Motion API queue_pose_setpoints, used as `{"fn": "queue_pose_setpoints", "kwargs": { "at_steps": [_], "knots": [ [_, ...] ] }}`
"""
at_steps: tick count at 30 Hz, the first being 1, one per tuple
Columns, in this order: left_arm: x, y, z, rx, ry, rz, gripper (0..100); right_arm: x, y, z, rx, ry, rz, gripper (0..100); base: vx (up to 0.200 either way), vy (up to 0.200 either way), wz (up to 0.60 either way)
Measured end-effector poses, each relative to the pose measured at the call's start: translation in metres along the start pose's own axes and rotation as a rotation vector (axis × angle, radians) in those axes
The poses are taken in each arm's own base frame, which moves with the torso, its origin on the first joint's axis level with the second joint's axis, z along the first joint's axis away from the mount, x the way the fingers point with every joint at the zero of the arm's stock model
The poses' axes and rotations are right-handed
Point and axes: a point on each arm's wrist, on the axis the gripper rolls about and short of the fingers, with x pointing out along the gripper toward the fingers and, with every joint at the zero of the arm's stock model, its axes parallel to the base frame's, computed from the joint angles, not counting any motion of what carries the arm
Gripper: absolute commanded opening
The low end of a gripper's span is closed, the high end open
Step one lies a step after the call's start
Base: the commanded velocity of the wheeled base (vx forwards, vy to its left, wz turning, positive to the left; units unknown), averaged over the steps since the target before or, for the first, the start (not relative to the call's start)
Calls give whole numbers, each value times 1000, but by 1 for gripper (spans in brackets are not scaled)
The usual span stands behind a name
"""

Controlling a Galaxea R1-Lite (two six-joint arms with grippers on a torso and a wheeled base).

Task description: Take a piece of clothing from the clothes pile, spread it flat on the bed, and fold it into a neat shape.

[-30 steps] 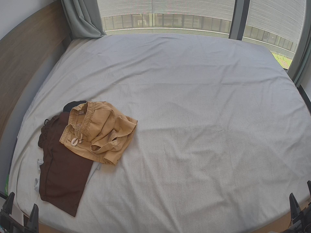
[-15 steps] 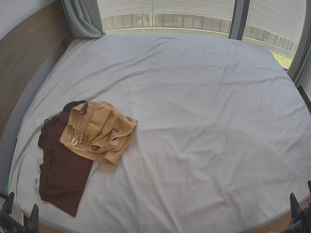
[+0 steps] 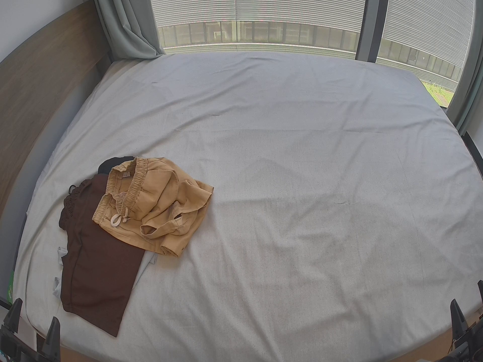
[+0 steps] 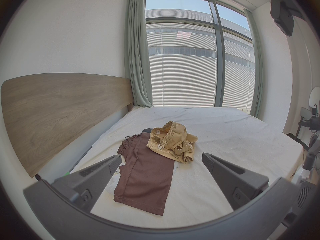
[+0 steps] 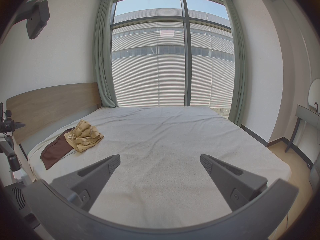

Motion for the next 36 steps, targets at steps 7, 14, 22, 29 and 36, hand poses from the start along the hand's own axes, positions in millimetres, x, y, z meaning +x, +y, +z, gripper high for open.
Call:
{"fn": "queue_pose_setpoints", "kwargs": {
  "at_steps": [7,14,22,29,36],
  "knots": [
    [0,0,0,0,0,0,100,0,0,0,0,0,0,100,0,0,0],
    [0,0,0,2,0,-1,100,0,0,0,0,0,0,100,0,0,0],
    [0,0,1,2,-6,-4,100,0,0,0,0,0,0,100,0,0,0],
    [-7,0,25,-24,-89,-1,100,0,0,0,0,0,0,100,0,0,0],
    [-4,0,50,-25,-97,-13,100,0,0,0,0,0,0,100,0,0,0]
  ]
}}
